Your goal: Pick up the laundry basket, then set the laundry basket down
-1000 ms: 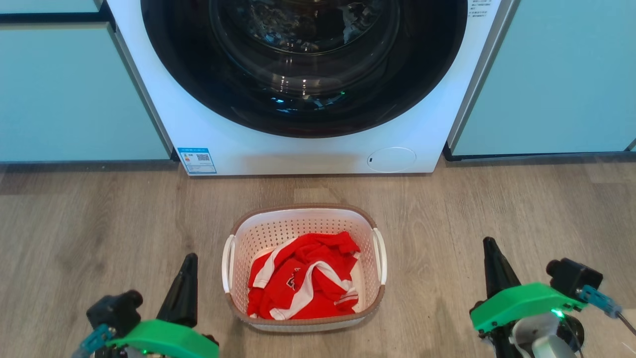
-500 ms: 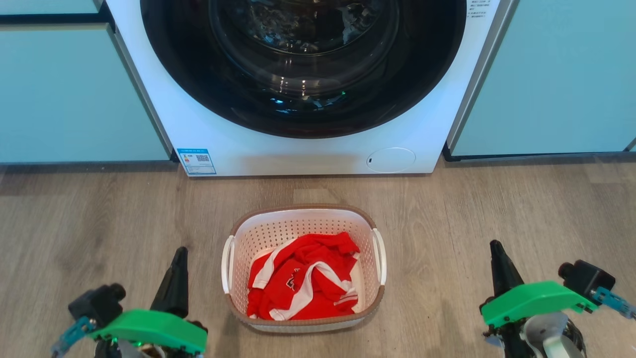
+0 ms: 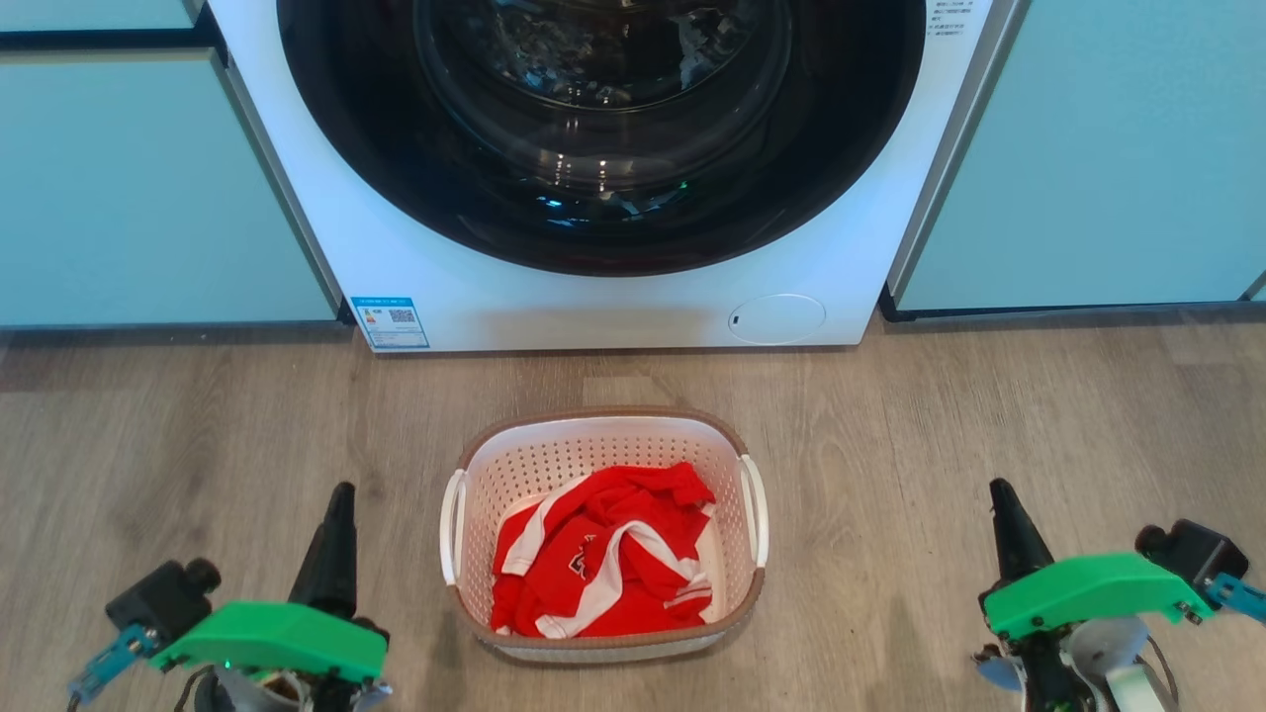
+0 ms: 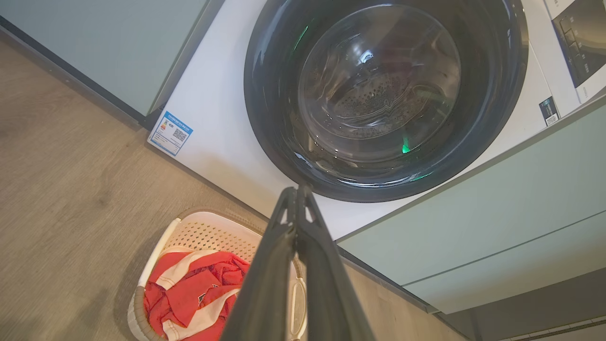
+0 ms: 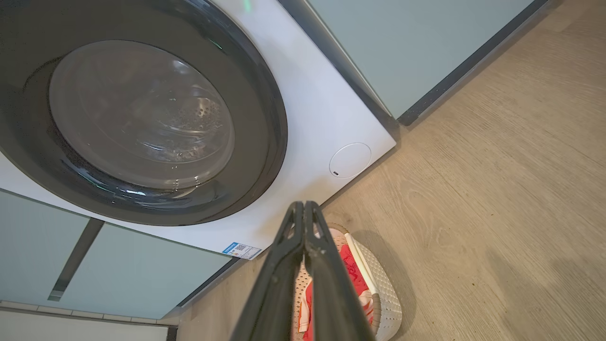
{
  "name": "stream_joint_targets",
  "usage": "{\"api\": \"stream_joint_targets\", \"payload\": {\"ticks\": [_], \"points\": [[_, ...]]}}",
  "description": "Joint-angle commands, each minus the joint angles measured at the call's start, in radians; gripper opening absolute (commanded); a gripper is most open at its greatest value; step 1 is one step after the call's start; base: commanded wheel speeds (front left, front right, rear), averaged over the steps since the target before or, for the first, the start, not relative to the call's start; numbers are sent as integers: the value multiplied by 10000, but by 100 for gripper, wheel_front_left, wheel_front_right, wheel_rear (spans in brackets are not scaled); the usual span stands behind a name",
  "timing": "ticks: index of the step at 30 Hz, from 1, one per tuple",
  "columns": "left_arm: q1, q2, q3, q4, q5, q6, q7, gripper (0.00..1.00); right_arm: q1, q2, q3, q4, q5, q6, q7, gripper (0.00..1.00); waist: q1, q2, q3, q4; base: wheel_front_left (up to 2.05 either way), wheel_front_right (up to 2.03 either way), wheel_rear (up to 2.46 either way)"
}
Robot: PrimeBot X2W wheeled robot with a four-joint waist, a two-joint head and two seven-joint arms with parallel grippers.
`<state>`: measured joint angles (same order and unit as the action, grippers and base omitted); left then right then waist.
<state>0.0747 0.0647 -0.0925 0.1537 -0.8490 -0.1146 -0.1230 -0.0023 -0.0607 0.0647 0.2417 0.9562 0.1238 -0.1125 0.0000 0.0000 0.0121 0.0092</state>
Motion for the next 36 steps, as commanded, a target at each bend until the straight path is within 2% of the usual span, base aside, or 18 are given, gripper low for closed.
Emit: {"api": "stream_joint_targets", "payload": {"ticks": [1, 36], "points": [[-520, 182, 234, -220, -248, -71, 61, 0, -559, -131, -6, -277, 219, 33, 54, 0, 0, 0, -1, -1, 0, 0, 0], [-1162, 192, 918, 342, -4179, -117, 1032, 0, -793, -155, -709, -133, 3583, 51, 1011, 0, 0, 0, -46, -47, 0, 0, 0]]}}
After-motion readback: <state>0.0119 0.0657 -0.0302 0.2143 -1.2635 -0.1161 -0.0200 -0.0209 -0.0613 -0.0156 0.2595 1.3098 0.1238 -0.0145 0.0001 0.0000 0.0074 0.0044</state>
